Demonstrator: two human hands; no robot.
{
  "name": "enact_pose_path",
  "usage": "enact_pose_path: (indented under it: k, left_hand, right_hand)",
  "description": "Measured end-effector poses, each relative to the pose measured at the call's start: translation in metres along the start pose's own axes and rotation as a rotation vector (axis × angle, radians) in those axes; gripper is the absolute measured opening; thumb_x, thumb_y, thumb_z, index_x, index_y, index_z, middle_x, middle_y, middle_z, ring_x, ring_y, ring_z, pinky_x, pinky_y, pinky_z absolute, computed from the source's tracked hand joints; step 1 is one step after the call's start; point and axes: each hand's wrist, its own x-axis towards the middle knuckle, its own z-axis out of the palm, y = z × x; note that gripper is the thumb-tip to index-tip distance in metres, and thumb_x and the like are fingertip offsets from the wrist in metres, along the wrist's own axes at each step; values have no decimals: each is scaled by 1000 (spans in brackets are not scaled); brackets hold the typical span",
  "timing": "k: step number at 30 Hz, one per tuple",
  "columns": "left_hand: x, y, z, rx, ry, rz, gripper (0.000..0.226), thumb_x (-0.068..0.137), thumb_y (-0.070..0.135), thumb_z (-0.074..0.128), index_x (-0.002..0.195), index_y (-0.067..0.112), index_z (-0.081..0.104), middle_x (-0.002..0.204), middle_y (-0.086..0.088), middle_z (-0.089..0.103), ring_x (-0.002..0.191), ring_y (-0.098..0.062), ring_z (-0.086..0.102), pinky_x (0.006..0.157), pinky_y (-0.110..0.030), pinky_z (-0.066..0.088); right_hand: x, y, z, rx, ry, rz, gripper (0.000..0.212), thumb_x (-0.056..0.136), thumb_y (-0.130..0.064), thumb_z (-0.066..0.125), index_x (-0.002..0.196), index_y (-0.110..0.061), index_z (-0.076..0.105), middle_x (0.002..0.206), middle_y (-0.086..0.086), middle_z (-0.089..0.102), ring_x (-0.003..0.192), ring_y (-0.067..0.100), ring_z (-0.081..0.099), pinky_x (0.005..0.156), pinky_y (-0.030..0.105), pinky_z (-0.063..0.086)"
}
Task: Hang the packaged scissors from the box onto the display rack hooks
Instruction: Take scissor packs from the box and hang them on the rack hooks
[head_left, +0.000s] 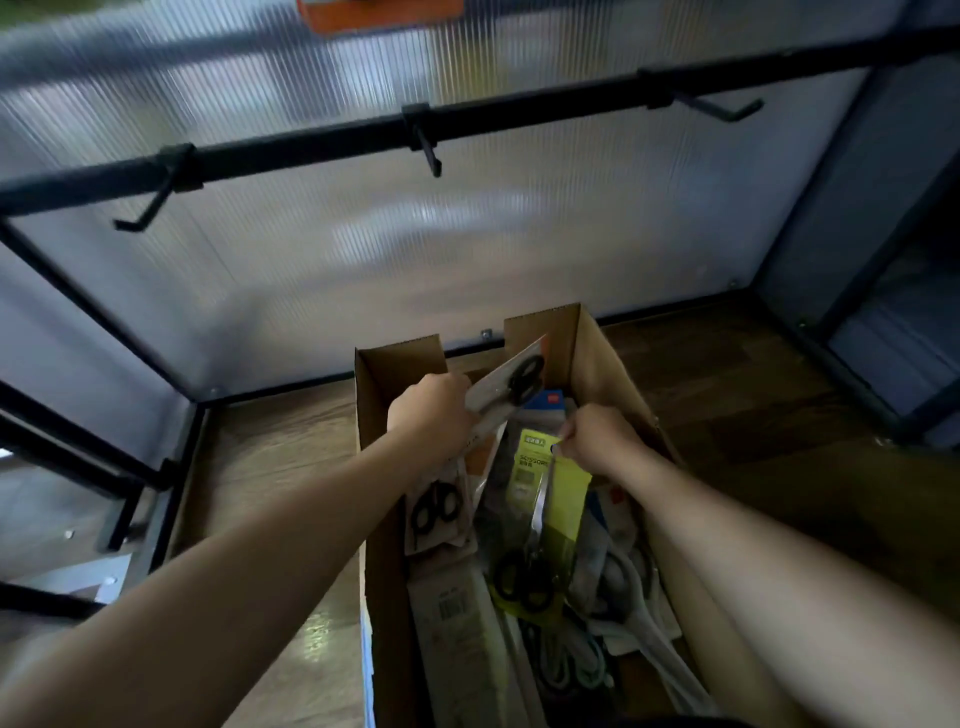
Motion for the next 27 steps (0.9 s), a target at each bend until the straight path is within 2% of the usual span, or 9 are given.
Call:
enact_pose_path:
  k: [5,9,11,14,17,19,23,25,27]
  left_hand:
    - [-19,-8,-21,15,35,77,7,91,25,54,95,24,60,89,2,64,75,-17,60,55,-27,44]
    - [-33,-15,-49,-86,30,138,16,92,25,53,102,14,60,91,-1,62,79,-19,58,62,-30,46]
    - [-39,-13,-65,-69,60,211,16,93,21,53,104,11,57,89,-3,58,78,-19,52,64,-28,40]
    - [-48,-10,-88,-21,119,313,9,94,23,51,96,15,53,81,-2,50,76,-23,51,63,-29,37]
    - [-57,-6,-107,16,168,424,9,96,30,48,93,21,48,85,0,56,77,-21,57,63,-32,47]
    - [-67,-8,-119,-3,240,487,8,96,33,46,96,25,49,87,3,61,76,-18,61,66,-31,53]
    - [-98,-23,-150,-130,450,576,15,96,32,45,101,22,56,83,1,65,71,-17,64,64,-37,56]
    - [-113,-34,-167,-195,558,550,13,94,31,49,96,21,57,77,2,65,65,-18,64,57,-38,56]
    - [-127,-43,-183,-279,654,476,12,93,28,54,86,19,57,70,1,63,61,-23,63,51,-39,53]
  right_hand:
    - [-24,-14,-17,79,100,-47,19,91,-25,61,100,-11,69,102,6,66,98,21,61,84,33,47]
    - [-46,-29,-30,28,131,-138,15,91,-24,59,90,-11,66,95,4,65,92,18,58,76,28,42]
    - [-60,-37,-40,6,198,-171,10,90,-23,59,84,-16,64,91,3,66,90,19,59,73,28,44]
    - [-90,-52,-62,45,275,-192,12,92,-18,56,85,-18,66,89,3,67,85,18,62,69,30,47]
    - [-122,-69,-88,54,373,-221,12,93,-22,56,89,-18,67,89,-3,68,82,12,63,67,27,47]
    - [-139,-79,-107,48,418,-245,11,94,-25,55,92,-22,66,88,-8,66,80,7,62,68,27,48]
    - [-165,-104,-144,-50,459,-317,11,96,-25,52,89,-29,59,76,-18,54,70,-2,53,59,19,35]
    - [-172,-125,-163,-128,481,-391,11,96,-24,52,95,-25,63,78,-19,53,71,0,52,59,18,35]
    - [-178,-151,-179,-177,508,-492,14,95,-24,53,101,-21,65,82,-16,55,70,-6,48,61,13,33]
